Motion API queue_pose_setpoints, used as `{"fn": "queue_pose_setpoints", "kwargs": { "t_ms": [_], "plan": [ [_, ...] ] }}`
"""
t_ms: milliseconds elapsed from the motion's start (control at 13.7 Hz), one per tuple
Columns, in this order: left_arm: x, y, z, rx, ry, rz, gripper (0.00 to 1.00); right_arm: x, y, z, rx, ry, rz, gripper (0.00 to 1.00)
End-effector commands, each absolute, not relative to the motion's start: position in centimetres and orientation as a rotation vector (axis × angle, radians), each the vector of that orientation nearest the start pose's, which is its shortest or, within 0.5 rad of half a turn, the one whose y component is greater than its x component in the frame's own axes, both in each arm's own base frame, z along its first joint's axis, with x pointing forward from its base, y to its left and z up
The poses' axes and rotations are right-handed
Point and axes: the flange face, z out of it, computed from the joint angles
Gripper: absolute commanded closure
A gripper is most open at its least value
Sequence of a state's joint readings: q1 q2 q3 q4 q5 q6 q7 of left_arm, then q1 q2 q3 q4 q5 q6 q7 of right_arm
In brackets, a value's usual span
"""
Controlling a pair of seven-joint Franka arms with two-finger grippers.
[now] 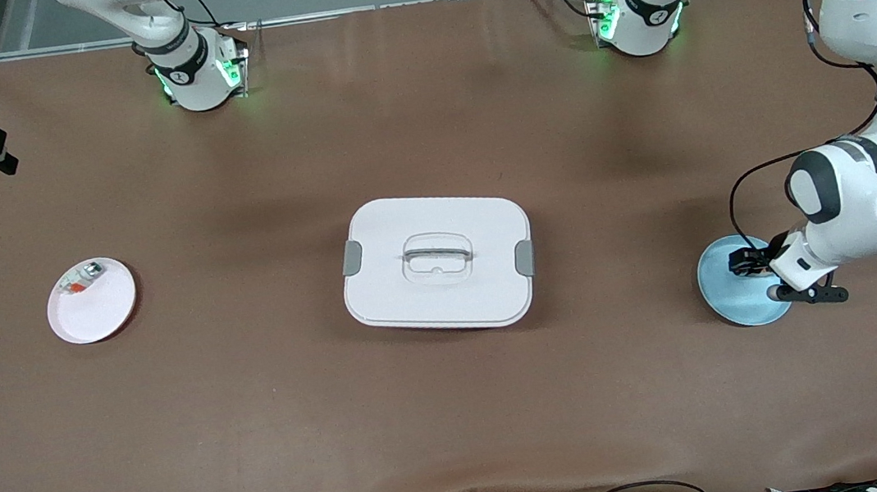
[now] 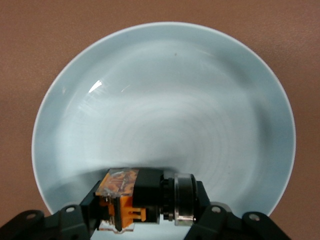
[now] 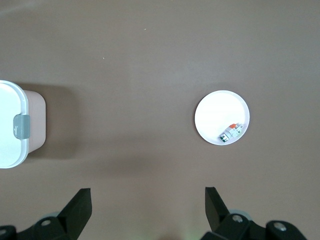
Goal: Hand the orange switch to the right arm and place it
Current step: 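Close the left gripper on the orange switch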
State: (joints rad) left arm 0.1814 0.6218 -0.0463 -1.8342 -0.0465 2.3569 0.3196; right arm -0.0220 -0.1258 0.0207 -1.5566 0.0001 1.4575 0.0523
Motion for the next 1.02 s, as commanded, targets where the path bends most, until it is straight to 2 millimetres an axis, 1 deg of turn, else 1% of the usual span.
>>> {"fn": "queue_pose_setpoints", "kwargs": {
  "t_ms": [0,73,292,365,438,584,729,802,948],
  "plan": [
    [63.4,8.7,18.7,-3.224,0.224,0.097,0.71,49.8,0.0,69.4,-3.159,0.059,-0.066,0.00],
    [63.6,8.6,19.0,-3.223,0.229,0.087,0.71,49.8,0.0,69.4,-3.159,0.059,-0.068,0.00],
    [64.3,7.9,22.5,-3.234,0.189,0.036,0.71,49.9,0.2,69.4,-3.158,0.054,-0.073,0.00],
    [64.4,7.2,23.3,-3.244,0.175,0.038,0.71,49.9,0.2,69.4,-3.158,0.054,-0.076,0.00],
    [64.4,6.7,24.5,-3.252,0.157,0.037,0.71,49.9,0.2,69.4,-3.158,0.054,-0.073,0.00],
    [64.3,6.2,26.8,-3.256,0.119,0.043,0.71,49.8,0.3,69.5,-3.156,0.052,-0.078,0.00],
    [64.1,5.7,29.6,-3.267,0.080,0.089,0.71,49.9,0.2,69.4,-3.156,0.054,-0.078,0.00],
    [64.2,4.9,31.2,-3.288,0.056,0.113,0.71,49.8,0.1,69.5,-3.156,0.059,-0.080,0.00],
    [64.2,3.1,34.7,-3.315,-0.057,0.170,0.71,49.8,0.0,69.5,-3.156,0.059,-0.080,0.00]
  ]
}}
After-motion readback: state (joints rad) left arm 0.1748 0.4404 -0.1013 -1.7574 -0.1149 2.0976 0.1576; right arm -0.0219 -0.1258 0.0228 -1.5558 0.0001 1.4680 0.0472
